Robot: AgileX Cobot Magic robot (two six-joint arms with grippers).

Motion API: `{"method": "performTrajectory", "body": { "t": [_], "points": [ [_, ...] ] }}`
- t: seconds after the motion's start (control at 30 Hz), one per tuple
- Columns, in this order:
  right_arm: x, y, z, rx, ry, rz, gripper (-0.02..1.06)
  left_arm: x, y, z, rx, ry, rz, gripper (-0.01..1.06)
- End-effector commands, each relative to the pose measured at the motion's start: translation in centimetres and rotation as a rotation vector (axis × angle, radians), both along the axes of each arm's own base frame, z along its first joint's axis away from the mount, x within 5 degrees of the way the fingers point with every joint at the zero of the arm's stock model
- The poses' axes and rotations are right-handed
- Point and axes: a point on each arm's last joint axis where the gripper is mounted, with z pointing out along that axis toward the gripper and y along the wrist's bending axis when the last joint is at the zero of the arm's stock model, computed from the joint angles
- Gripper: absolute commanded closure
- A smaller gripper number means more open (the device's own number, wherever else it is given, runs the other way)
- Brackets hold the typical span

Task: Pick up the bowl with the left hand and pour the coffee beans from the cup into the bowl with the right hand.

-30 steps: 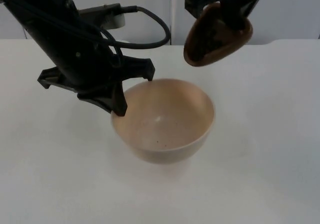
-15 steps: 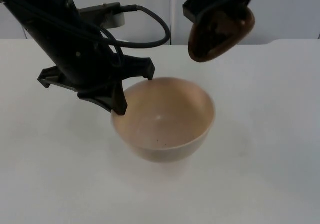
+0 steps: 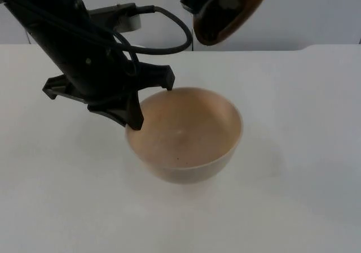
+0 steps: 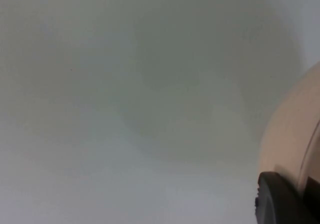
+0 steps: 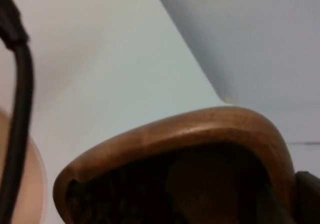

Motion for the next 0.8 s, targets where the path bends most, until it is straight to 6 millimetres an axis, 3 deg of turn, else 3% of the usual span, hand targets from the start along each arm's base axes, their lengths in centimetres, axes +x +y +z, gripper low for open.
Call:
{"method": "performTrajectory", "body": {
  "t": [0.0, 0.77],
  "points": [
    [-0.33, 0.31, 0.49, -0.014, -0.048, 0.016, 1.05, 0.05, -0.22, 0.20, -0.006, -0.009, -0.002, 1.05],
    [-1.16, 1.17, 1.30, -0.131, -0.135, 0.102, 1.05, 0.05, -0.23, 0.20, -0.008, -0.009, -0.001, 1.05]
  ]
}}
